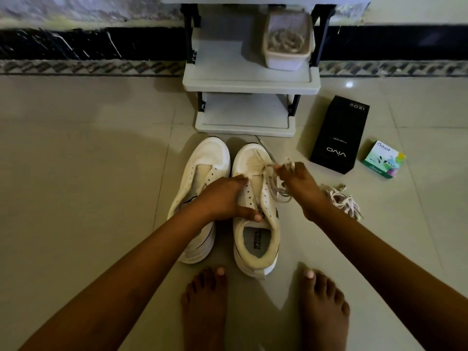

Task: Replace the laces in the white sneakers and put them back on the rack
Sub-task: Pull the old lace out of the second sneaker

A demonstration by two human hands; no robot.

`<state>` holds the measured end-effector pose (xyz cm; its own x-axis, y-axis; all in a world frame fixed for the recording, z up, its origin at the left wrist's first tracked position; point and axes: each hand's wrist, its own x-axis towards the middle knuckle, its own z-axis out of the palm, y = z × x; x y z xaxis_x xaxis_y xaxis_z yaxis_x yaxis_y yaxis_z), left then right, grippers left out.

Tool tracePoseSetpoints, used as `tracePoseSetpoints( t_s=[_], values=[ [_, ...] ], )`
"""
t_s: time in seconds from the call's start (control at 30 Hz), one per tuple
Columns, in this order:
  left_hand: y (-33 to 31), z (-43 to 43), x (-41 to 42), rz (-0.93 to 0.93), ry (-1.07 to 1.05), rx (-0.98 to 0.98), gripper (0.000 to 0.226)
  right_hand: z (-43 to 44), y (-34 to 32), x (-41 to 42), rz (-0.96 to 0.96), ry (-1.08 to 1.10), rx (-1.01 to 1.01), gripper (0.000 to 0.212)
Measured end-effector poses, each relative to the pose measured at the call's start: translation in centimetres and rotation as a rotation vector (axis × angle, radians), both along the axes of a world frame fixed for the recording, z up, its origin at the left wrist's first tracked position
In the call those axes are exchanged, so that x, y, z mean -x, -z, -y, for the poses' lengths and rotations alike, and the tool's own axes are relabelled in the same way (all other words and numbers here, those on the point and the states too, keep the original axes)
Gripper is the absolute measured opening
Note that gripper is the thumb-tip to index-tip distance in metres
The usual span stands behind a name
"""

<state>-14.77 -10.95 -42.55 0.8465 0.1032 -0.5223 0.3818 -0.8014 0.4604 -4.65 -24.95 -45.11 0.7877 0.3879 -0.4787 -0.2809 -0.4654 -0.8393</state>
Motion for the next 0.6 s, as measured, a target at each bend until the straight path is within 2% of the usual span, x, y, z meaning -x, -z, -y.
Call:
tracePoseSetpoints(
  t_s=[0.07,0.17,0.37,0.5,0.6],
  values=[
    [0.0,0.0,0.0,-0.001,0.002,-0.001,0.096,-0.1,0.8,0.6,0.066,-0.086,0.093,0.045],
    [0.0,0.1,-0.1,-0.006,-0.005,-0.004,0.096,-0.4,1.3,0.9,0.377,-0.218,0.288,0.043],
    [-0.2,0.1,-0.1,-0.02,-0.013,0.013,0.095,-0.1,1.1,0.0,0.716,-0.419,0.387,0.023],
    [-0.3,0.2,-0.1,-0.016,-0.028,0.035,0.095,0.2,1.2,-0.5,0.758,-0.507,0.367,0.02],
    [-0.3,0.3,0.1,-0.012,-0.019,0.053,0.095,0.9,0.8,-1.0,0.699,-0.488,0.229,0.016]
  ],
)
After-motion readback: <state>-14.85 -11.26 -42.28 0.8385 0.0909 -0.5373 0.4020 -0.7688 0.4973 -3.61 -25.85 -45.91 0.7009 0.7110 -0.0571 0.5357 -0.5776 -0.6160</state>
